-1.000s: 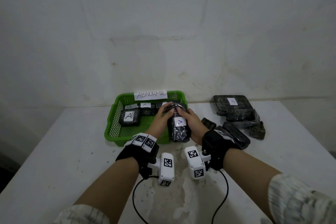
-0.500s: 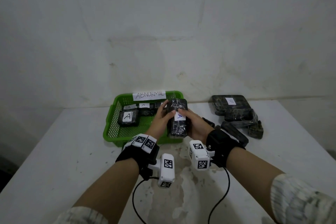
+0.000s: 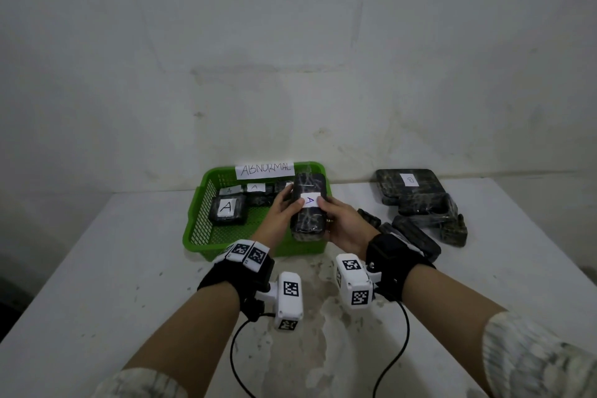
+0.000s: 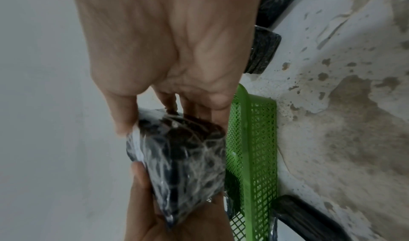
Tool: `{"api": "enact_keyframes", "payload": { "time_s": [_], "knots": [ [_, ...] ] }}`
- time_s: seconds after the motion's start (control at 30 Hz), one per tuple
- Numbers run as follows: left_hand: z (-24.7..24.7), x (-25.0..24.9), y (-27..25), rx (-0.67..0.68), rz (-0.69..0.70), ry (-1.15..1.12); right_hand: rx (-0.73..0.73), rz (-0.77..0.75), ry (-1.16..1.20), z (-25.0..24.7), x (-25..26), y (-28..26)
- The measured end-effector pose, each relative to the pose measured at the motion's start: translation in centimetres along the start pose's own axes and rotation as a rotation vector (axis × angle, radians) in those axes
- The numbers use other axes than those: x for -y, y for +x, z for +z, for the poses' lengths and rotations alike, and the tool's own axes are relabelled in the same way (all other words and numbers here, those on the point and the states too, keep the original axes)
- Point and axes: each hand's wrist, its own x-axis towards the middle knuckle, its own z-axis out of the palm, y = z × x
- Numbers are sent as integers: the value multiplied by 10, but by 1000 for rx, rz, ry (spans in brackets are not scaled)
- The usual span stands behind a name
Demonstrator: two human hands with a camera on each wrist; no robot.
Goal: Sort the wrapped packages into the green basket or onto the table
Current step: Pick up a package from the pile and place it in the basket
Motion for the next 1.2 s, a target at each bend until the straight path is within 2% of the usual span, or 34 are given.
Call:
{"api": "enact_keyframes", "payload": {
  "time_s": [0.23, 0.33, 0.5, 0.7, 0.87, 1.03, 1.2],
  "knots": [
    [-3, 1, 1, 33, -8, 1, -17, -18, 5, 3, 5, -1],
    [-5, 0, 0, 41, -8, 15, 19, -13, -32, 2, 4, -1],
    [-9, 6, -4, 54, -12, 50, 1, -27, -93, 3, 4, 2],
    [-10, 5, -4, 45, -5, 48, 123, -20, -91, 4, 3, 1],
    [-4, 6, -6, 65, -21, 46, 77, -67, -79, 4, 4, 3],
    [-3, 6, -5, 58, -27, 41, 155, -84, -191, 3, 8, -5],
    [-3, 7, -4, 5, 62, 220, 88, -141, -391, 1, 8, -8]
  ]
}}
